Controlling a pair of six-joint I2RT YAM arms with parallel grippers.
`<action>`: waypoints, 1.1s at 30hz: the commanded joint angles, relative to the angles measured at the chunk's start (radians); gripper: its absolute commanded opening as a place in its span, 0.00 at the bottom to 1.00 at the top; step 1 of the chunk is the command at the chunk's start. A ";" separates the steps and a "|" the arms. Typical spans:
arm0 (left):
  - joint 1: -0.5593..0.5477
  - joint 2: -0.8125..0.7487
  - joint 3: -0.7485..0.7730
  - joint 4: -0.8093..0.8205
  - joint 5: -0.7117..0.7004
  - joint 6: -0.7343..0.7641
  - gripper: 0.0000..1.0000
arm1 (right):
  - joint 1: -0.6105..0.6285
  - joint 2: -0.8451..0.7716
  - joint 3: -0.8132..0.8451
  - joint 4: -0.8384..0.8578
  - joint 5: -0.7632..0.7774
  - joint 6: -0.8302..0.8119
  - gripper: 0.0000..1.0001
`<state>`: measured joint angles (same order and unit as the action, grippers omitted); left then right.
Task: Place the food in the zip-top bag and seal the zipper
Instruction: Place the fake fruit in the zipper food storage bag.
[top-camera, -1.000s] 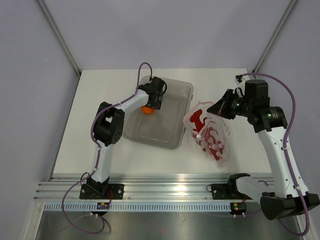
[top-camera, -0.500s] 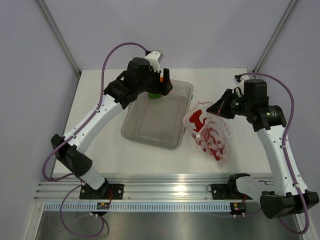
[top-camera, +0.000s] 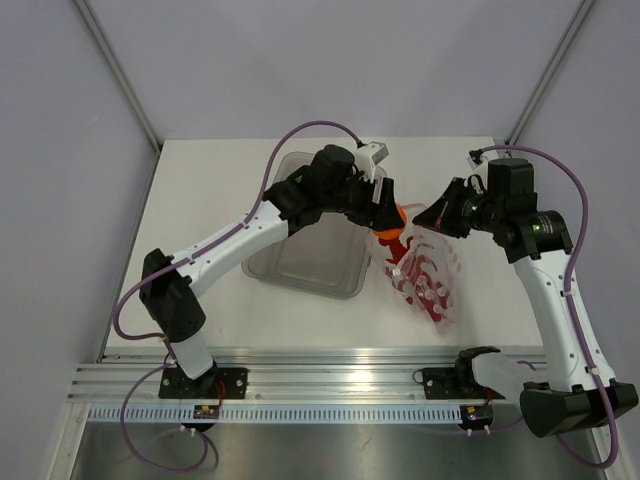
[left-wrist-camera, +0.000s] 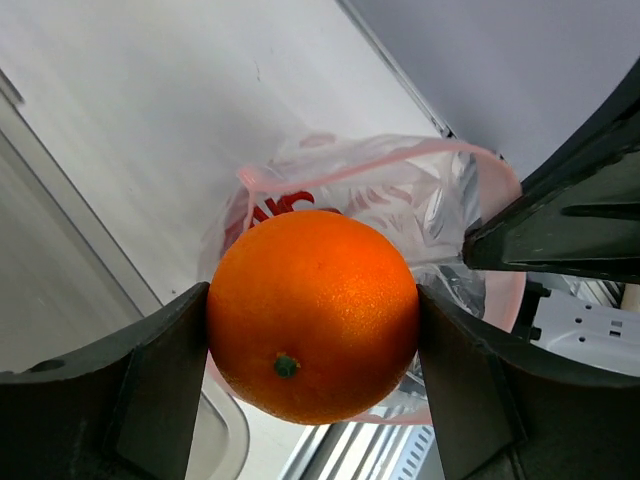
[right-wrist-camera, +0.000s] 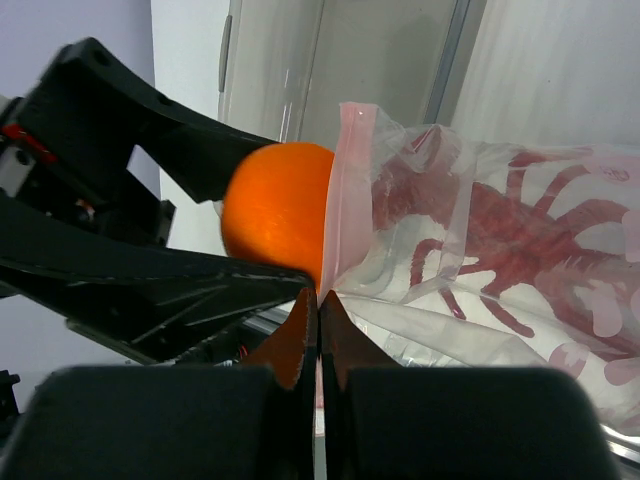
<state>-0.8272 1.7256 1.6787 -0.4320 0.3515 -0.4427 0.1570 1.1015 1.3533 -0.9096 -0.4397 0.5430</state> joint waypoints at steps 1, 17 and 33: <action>-0.021 -0.005 -0.008 0.111 0.056 -0.065 0.39 | 0.007 -0.023 0.032 0.046 -0.028 0.002 0.00; -0.030 -0.038 -0.034 0.119 0.090 -0.064 0.97 | 0.006 -0.040 0.026 0.041 -0.028 0.015 0.00; 0.257 -0.086 -0.166 0.003 -0.179 0.062 0.80 | 0.007 -0.066 0.001 0.029 -0.024 0.018 0.00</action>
<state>-0.5888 1.5578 1.4570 -0.3790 0.3370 -0.3969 0.1570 1.0466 1.3514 -0.9176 -0.4397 0.5537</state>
